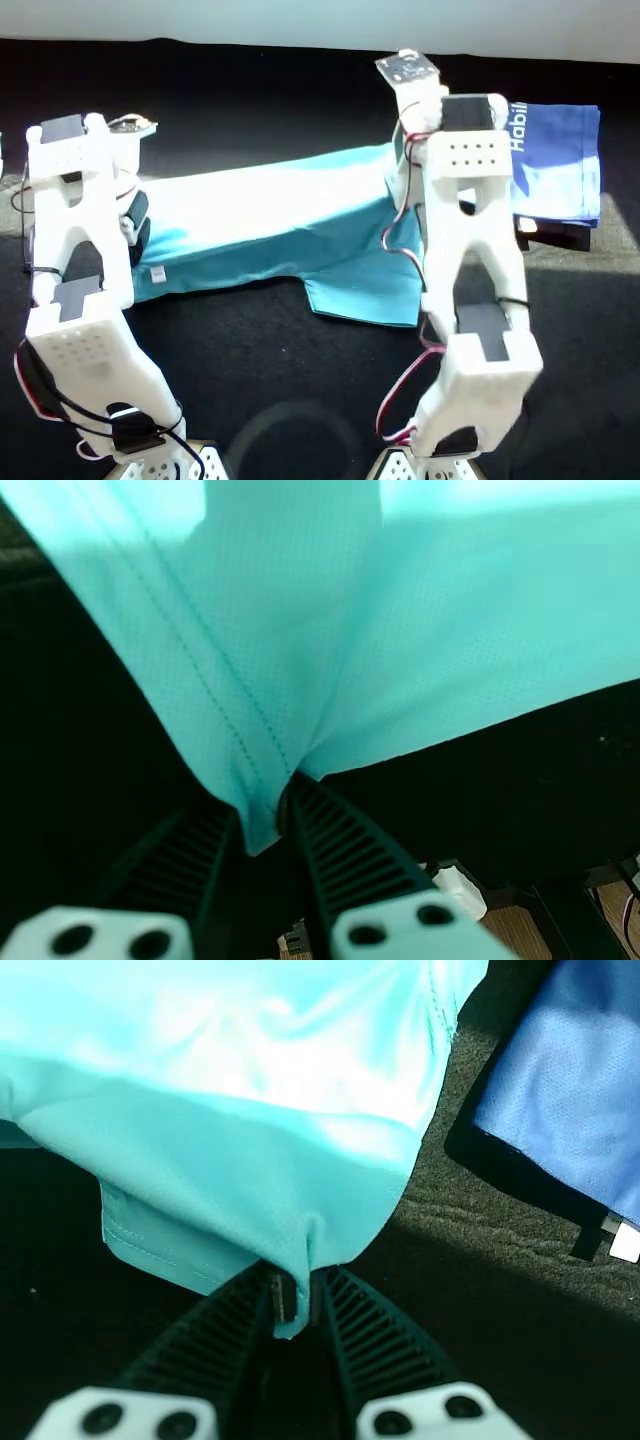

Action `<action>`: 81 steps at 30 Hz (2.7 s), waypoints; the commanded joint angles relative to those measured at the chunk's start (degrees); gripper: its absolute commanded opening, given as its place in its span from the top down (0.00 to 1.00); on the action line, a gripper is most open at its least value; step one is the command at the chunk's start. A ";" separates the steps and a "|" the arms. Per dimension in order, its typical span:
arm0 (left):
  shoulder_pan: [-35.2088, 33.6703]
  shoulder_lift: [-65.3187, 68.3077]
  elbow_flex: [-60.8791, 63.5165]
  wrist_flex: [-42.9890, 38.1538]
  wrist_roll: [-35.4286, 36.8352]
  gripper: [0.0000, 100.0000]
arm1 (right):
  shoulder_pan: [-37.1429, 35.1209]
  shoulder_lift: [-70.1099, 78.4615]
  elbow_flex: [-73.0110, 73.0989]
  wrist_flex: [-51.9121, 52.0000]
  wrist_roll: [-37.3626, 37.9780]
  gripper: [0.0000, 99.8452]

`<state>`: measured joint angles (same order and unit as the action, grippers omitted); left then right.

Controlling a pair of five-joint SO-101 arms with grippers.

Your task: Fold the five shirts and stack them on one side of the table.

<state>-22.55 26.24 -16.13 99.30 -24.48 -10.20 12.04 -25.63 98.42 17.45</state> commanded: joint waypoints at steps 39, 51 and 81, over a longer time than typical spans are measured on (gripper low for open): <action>-1.80 -3.56 16.13 -17.14 -0.18 0.83 | 1.45 -31.87 65.45 -32.66 1.93 0.96; -4.97 -3.21 -7.16 -1.58 -0.35 0.82 | 0.66 -32.48 47.16 -19.03 1.58 0.80; -9.89 13.58 -0.13 -16.44 -1.58 0.99 | -3.03 -4.62 47.69 -45.14 1.49 0.99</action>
<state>-31.25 39.34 -14.55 86.29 -25.54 -13.98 7.65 22.55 53.85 18.86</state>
